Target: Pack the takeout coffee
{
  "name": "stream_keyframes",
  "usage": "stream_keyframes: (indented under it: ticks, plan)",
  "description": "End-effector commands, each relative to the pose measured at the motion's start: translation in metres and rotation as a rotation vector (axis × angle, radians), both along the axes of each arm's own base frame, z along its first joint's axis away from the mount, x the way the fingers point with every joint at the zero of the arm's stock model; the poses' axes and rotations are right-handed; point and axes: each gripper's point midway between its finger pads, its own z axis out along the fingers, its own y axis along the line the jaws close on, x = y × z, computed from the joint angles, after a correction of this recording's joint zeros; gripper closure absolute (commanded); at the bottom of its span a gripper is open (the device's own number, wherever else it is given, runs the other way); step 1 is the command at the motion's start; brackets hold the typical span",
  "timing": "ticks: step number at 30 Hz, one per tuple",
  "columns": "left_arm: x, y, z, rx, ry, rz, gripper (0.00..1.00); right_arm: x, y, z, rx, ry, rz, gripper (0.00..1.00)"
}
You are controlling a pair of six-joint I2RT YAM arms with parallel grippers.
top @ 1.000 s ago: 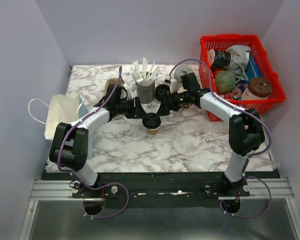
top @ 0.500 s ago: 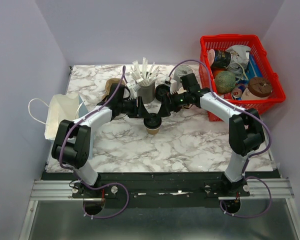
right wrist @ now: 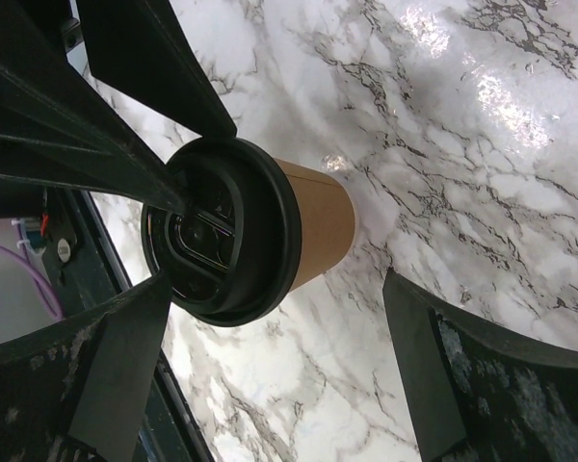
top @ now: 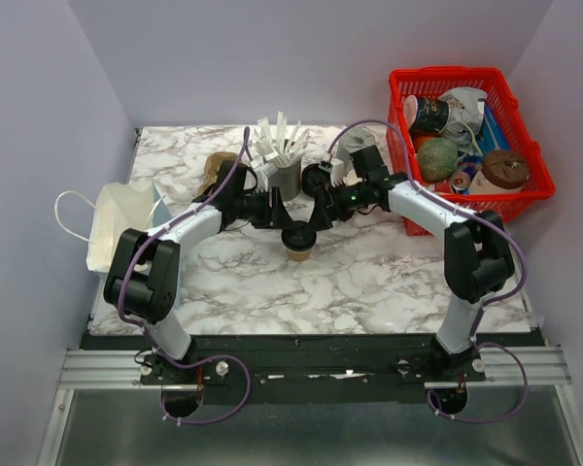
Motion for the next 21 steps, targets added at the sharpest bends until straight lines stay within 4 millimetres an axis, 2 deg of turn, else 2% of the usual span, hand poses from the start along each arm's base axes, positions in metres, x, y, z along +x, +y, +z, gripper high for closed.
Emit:
stream_keyframes:
  ticks: [1, 5, 9, 17, 21]
  plan:
    - [0.008, 0.003, 0.008, 0.028, -0.054, 0.007, 0.44, -0.009, 0.003, -0.013, -0.005, 0.046, 0.033, 0.01]
    - [0.017, 0.011, 0.02, 0.019, -0.106, 0.008, 0.41, -0.009, 0.005, -0.015, 0.006, 0.061, 0.043, 0.02]
    - [0.013, 0.011, 0.033, -0.064, -0.103, -0.029, 0.39, -0.012, 0.006, -0.018, 0.016, 0.057, 0.074, 0.02]
    - [-0.012, 0.008, 0.023, -0.129, -0.028, -0.069, 0.39, -0.016, 0.005, -0.028, 0.005, 0.082, 0.083, 0.04]
    - [-0.018, 0.009, 0.013, -0.129, -0.008, -0.078, 0.4, -0.018, 0.004, -0.03, 0.007, 0.09, 0.086, 0.04]
